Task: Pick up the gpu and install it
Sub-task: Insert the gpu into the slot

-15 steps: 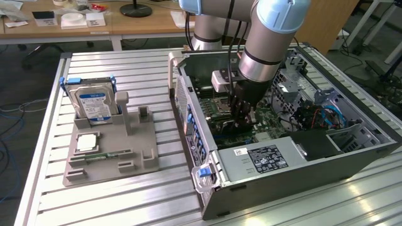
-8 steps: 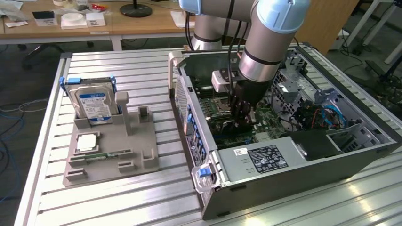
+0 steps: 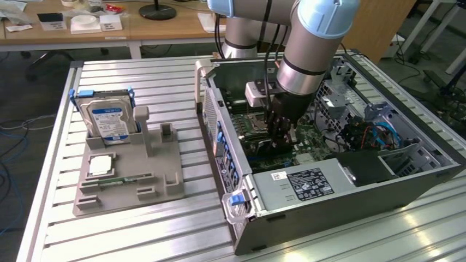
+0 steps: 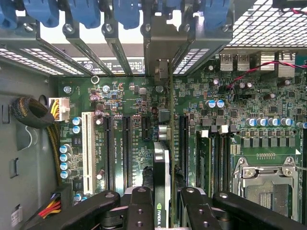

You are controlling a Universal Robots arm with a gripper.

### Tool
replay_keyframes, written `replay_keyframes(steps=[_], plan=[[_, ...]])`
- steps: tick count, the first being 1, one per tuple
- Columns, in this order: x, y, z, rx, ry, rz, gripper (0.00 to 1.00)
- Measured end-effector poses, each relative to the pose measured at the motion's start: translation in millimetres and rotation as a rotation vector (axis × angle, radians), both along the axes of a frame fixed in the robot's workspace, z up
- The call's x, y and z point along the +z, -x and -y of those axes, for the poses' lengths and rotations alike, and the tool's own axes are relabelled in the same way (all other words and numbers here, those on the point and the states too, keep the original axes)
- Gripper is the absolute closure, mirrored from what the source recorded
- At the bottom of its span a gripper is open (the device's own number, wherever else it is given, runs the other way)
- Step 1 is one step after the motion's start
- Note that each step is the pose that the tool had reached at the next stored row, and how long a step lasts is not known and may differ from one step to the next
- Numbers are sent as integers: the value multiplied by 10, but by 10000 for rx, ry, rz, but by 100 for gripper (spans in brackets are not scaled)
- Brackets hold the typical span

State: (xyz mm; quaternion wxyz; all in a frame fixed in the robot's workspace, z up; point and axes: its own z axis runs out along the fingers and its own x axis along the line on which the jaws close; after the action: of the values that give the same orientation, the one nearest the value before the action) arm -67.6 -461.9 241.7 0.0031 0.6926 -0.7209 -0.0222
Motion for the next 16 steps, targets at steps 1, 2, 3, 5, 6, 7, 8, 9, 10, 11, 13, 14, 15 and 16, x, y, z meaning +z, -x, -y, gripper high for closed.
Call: replay_keyframes(steps=[1,2,3,5,6,7,8,9,10,11,13,14,15,16], plan=[[-1,0,0,0,2,-1,74],[-2,0,0,0,3,-1,74],[-2,0,0,0,3,-1,74],[-4,0,0,0,0,0,74],[-4,0,0,0,0,0,74],[-4,0,0,0,-1,1,74],[-4,0,0,0,-1,1,74],[-4,0,0,0,-2,0,74],[-6,1,-1,-2,-9,-2,74],[-6,1,-1,-2,-7,2,73],[-5,1,-1,-2,-4,2,61],[-4,0,0,-1,-2,1,61],[-4,0,0,0,-2,1,55],[-4,0,0,0,-2,1,55]])
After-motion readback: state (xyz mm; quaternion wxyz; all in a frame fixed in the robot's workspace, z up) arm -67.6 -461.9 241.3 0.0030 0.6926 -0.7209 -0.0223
